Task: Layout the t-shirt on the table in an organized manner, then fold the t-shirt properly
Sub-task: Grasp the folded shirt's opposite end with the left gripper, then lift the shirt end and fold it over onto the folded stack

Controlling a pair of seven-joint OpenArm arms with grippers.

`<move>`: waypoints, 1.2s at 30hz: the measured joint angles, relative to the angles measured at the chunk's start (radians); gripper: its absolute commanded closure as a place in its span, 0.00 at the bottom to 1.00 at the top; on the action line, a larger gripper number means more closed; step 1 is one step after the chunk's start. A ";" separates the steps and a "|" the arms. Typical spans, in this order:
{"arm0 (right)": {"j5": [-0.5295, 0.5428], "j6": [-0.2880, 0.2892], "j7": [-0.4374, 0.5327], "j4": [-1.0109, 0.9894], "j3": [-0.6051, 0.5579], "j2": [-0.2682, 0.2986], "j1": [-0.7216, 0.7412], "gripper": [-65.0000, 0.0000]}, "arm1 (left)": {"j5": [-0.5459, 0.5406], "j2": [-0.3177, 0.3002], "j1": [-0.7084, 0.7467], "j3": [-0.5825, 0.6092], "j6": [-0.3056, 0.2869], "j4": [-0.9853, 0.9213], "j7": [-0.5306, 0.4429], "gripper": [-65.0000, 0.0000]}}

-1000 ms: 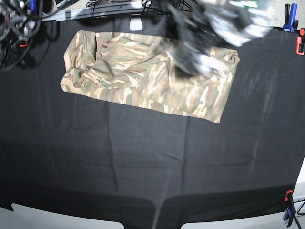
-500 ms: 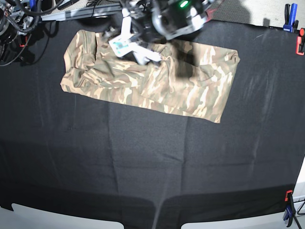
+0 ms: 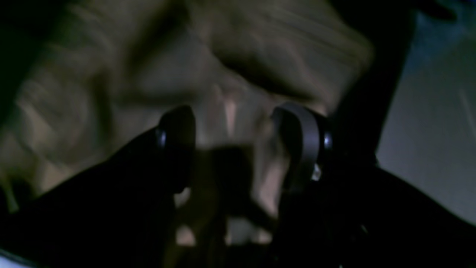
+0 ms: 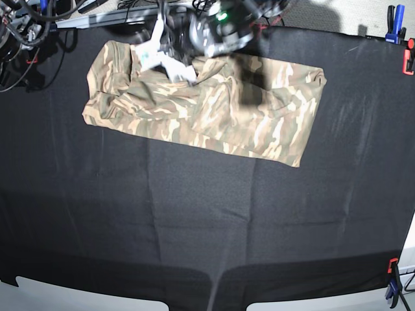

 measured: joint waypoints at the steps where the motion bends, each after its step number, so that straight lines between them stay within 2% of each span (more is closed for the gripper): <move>1: 0.000 0.000 0.000 0.000 0.000 0.000 0.000 0.36 | 0.026 0.002 -0.001 0.001 -0.010 -0.006 -0.018 0.48; 13: 0.003 0.000 0.006 0.000 0.000 0.000 0.002 0.36 | 0.039 0.002 -0.001 0.005 -0.007 -0.114 -0.044 0.49; 14: 0.003 0.000 0.005 0.000 0.000 0.000 0.002 0.36 | 0.039 0.003 -0.001 0.005 -0.009 -0.131 -0.045 0.51; 16: 0.003 0.000 0.004 0.000 0.000 0.000 0.002 0.36 | 0.039 0.003 -0.004 0.005 -0.005 -0.159 -0.069 0.67; 17: 0.003 0.000 0.005 0.000 0.000 0.001 0.003 0.36 | 0.038 0.003 -0.004 0.005 0.018 -0.162 -0.070 0.78; 19: 0.003 0.000 0.005 0.001 0.000 0.000 0.002 0.36 | 0.038 0.003 -0.006 0.005 0.016 -0.162 -0.066 1.00; 25: 0.003 0.000 0.005 0.002 0.000 0.000 0.002 0.36 | 0.077 0.002 -0.011 0.006 0.017 -0.151 -0.034 1.00; 30: 0.003 0.000 0.009 0.004 0.000 0.000 0.002 0.36 | 0.110 -0.020 -0.002 0.007 0.152 -0.056 0.062 1.00; 32: 0.003 0.000 0.008 0.004 0.000 0.000 0.002 0.36 | 0.125 -0.040 -0.003 0.006 0.163 0.002 0.116 1.00; 36: 0.003 0.000 0.012 0.004 0.000 0.000 0.002 0.36 | 0.124 -0.065 -0.002 0.005 0.183 0.126 0.126 1.00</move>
